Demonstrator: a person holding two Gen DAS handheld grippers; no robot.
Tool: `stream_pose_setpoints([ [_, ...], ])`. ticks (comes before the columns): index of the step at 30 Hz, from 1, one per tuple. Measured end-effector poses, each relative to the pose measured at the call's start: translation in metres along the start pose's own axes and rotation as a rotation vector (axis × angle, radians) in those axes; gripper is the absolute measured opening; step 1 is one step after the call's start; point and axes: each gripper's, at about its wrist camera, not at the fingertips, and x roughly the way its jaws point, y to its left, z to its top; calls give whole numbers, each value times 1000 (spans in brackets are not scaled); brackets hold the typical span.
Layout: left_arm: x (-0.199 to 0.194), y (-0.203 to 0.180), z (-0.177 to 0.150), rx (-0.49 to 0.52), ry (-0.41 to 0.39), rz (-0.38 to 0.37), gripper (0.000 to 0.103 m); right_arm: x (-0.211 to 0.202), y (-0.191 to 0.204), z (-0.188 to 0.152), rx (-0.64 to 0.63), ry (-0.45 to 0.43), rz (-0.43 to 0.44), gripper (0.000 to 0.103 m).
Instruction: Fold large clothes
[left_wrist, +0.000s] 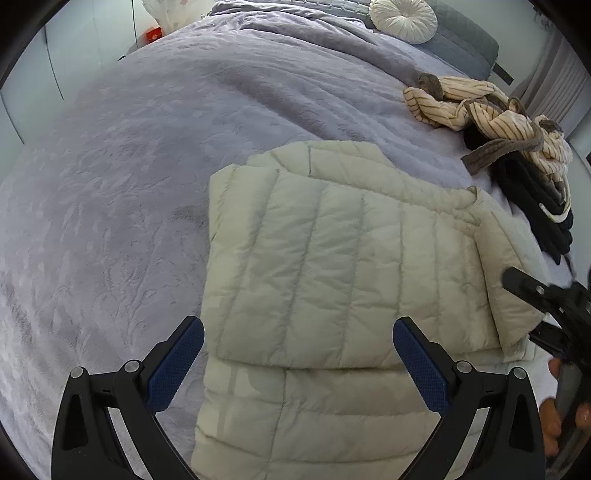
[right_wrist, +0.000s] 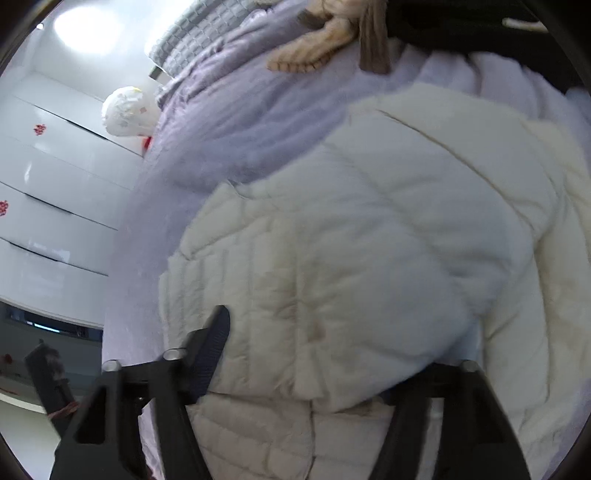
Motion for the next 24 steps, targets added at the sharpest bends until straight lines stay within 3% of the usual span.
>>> stream_pose_setpoints([
  [3,-1,6,8,-49,-5,-62,103,-21,-6,1,62,-61,10,72],
  [6,2,12,15,-77,-4,-72,103,-40,-31,1,204,-145,28,68],
  [7,2,12,17,-74,-6,-68,103,-43,-41,2,259,-169,28,63],
  [9,2,12,20,-63,-15,-76,103,-45,-57,8,332,-184,14,17],
  [11,1,11,23,-58,-23,-107,103,-47,-60,13,325,-196,5,10],
  [15,3,20,33,-111,-18,-243,103,-48,-20,31,84,-210,-40,9],
  [18,8,32,44,-169,20,-324,103,-33,23,33,-105,-163,-39,9],
  [21,12,40,50,-167,38,-348,103,-9,60,14,-320,-84,-95,9],
  [24,16,46,52,-169,64,-404,103,15,76,-11,-452,10,-118,9],
])
